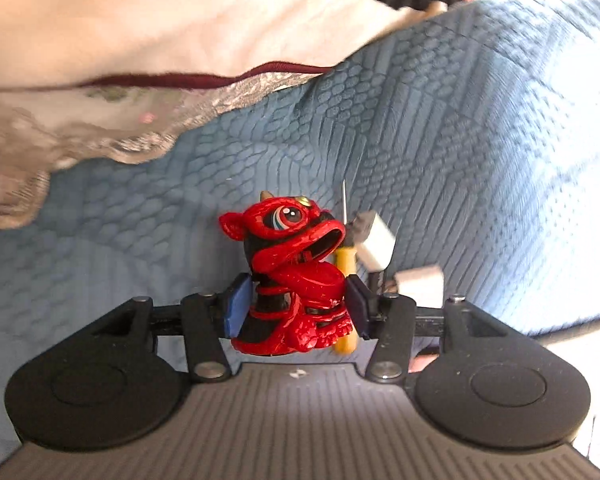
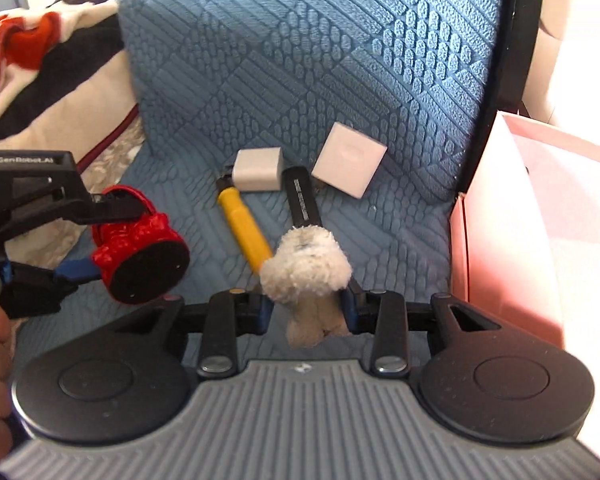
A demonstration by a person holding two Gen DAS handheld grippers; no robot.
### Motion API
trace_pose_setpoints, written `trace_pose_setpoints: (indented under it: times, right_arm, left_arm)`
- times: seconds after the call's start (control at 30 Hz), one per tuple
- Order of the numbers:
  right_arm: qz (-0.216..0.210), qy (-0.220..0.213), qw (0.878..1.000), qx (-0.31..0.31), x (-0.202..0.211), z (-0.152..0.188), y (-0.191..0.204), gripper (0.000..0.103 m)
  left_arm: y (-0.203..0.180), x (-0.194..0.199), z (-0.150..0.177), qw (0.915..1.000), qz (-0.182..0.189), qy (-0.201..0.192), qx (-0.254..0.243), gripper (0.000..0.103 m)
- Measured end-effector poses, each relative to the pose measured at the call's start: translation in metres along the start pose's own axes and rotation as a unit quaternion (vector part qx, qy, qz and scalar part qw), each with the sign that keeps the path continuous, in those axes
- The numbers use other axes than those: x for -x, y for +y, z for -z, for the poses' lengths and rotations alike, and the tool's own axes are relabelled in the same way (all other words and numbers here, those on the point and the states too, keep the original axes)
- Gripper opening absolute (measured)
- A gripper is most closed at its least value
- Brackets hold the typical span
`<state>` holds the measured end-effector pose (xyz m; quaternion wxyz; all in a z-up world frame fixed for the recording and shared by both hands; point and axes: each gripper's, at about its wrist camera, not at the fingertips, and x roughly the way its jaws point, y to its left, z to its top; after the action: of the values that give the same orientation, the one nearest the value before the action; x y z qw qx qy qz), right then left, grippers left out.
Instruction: Organize rigid objects
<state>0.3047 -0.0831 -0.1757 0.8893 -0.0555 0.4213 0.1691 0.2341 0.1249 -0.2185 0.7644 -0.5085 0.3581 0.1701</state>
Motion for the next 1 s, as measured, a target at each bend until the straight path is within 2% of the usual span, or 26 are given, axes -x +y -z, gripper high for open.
trace_pose_setpoints:
  times: [0.13,0.27,0.37,0.5,0.7,0.83,0.9,1.0]
  right_arm:
    - [-0.001,-0.009,1.0,0.007,0.019,0.012,0.005,0.037]
    - [-0.006,-0.009,1.0,0.0,0.032,0.024,0.01,0.037]
    - [-0.01,-0.011,1.0,-0.001,0.043,0.034,0.012,0.037]
    - [-0.012,-0.012,1.0,0.01,0.053,0.043,0.019,0.037]
    - [-0.005,-0.019,1.0,0.001,0.068,0.055,0.021,0.038]
    - [-0.002,-0.022,1.0,-0.005,0.074,0.063,0.019,0.038]
    - [-0.002,-0.019,1.0,-0.002,0.074,0.067,0.019,0.038]
    - [-0.008,-0.013,1.0,0.01,0.075,0.074,0.021,0.038]
  left_arm:
    - [-0.005,0.021,0.012,0.9979,-0.015,-0.012,-0.062,0.057]
    - [-0.009,0.045,0.023,0.9907,-0.034,-0.028,-0.129,0.057]
    - [-0.016,0.056,0.03,0.9798,-0.051,-0.039,-0.189,0.057]
    - [-0.021,0.067,0.044,0.9575,-0.08,-0.044,-0.274,0.057]
    - [-0.016,0.076,0.061,0.9384,-0.097,-0.049,-0.328,0.057]
    - [-0.019,0.079,0.078,0.92,-0.105,-0.052,-0.374,0.057]
    - [-0.017,0.079,0.085,0.916,-0.1,-0.049,-0.385,0.057]
    - [-0.009,0.074,0.087,0.9195,-0.09,-0.029,-0.382,0.058]
